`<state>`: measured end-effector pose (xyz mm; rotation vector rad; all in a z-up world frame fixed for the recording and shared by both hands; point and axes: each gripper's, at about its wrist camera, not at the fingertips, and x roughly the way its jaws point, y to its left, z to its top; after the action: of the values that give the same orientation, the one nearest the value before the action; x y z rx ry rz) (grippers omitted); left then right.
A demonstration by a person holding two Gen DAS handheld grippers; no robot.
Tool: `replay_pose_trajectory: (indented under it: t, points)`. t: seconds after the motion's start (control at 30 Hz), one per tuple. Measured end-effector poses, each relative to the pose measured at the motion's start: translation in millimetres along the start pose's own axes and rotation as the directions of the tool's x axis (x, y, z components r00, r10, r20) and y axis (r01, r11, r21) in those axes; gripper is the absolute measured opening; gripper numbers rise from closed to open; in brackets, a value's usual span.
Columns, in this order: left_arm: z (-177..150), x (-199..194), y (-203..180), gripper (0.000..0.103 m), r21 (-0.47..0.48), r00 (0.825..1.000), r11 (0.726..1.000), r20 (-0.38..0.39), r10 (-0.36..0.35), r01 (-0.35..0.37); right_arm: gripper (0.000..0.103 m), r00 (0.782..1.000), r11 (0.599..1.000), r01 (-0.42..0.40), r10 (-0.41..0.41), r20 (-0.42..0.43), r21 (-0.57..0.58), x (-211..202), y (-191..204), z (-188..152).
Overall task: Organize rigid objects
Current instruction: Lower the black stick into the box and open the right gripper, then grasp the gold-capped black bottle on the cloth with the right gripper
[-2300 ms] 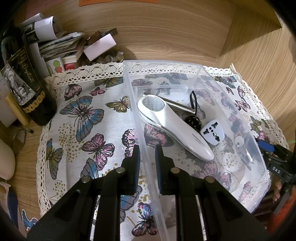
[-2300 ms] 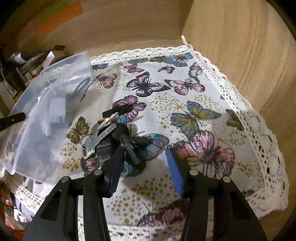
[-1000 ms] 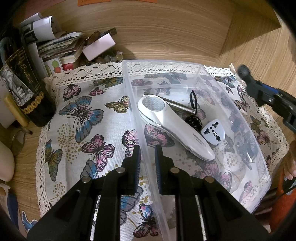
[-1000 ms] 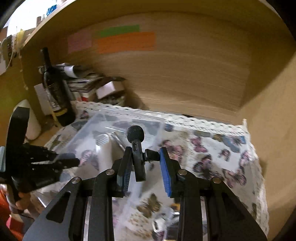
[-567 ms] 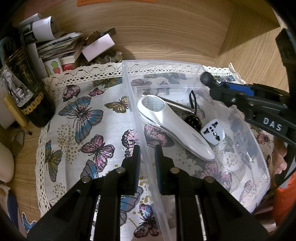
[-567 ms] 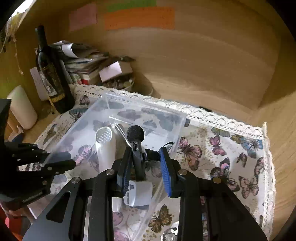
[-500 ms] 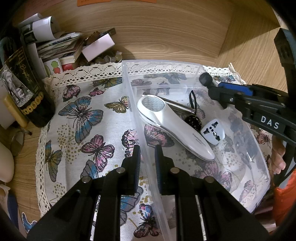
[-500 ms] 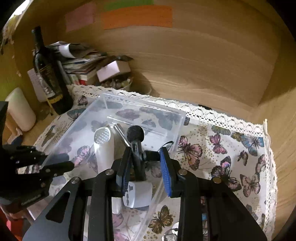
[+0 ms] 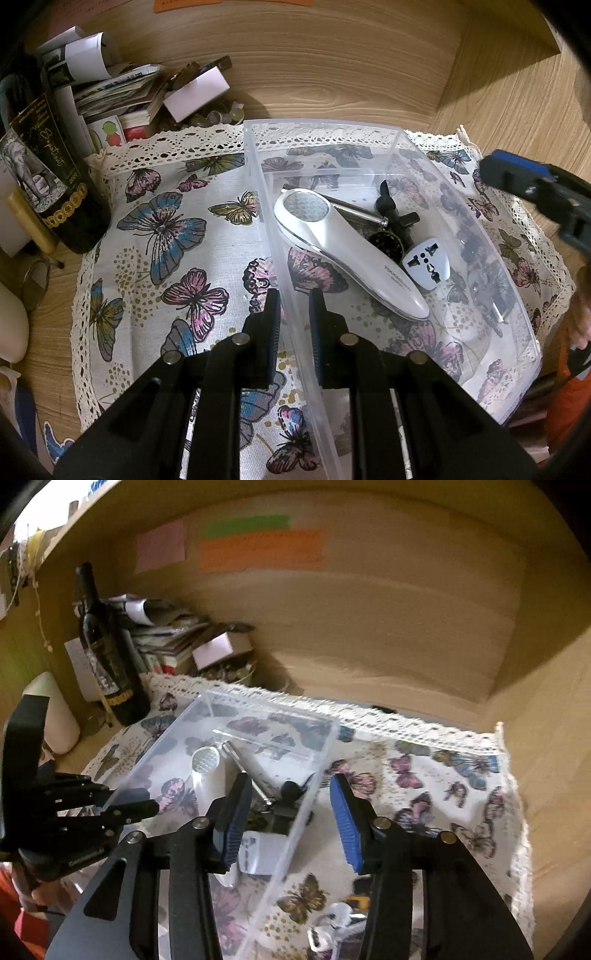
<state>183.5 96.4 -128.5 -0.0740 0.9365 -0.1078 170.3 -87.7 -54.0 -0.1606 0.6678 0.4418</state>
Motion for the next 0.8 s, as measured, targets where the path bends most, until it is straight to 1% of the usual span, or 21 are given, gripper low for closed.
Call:
replay_pose_trajectory:
  t: [0.1,0.2,0.3,0.33,0.47,0.57,0.7,0.8]
  points:
    - [-0.3,-0.1,0.1,0.015,0.0,1.0,1.0,0.0,0.0,0.0,0.041,0.999,0.999,0.033,-0.033,0.016,0.015,-13.8,-9.5,-4.4]
    - [-0.9,-0.2,0.3,0.015,0.0,1.0,1.0,0.003,0.0,0.0,0.043,0.996,0.996,0.085,-0.086,0.024,0.034,-24.9,-20.7,-12.2]
    - [-1.1,-0.4,0.4,0.015,0.0,1.0,1.0,0.003,0.0,0.0,0.047,0.989,0.986,0.146,-0.147,0.01,0.077,-30.7,-35.1,-24.1]
    - [-1.2,-0.3,0.6,0.015,0.001,1.0,1.0,0.003,0.0,0.0,0.047,0.988,0.984,0.155,-0.156,0.0,0.085,-31.2,-39.0,-28.4]
    - [-1.1,-0.4,0.5,0.015,0.001,1.0,1.0,0.002,0.0,0.0,0.047,0.985,0.979,0.17,-0.164,-0.058,0.112,-26.8,-49.9,-48.7]
    - [-1.2,-0.3,0.4,0.015,0.002,1.0,1.0,0.002,0.0,0.0,0.047,0.978,0.977,0.185,-0.172,-0.12,0.108,-12.9,-52.6,-65.6]
    - [-1.2,-0.3,0.6,0.015,-0.001,1.0,1.0,0.002,-0.001,0.001,0.047,0.966,0.976,0.176,-0.146,-0.213,0.132,8.1,-61.1,-88.0]
    - [-0.9,-0.3,0.5,0.015,-0.001,1.0,1.0,0.002,0.0,0.0,0.047,0.959,0.974,0.163,-0.119,-0.257,0.158,14.7,-66.1,-103.3]
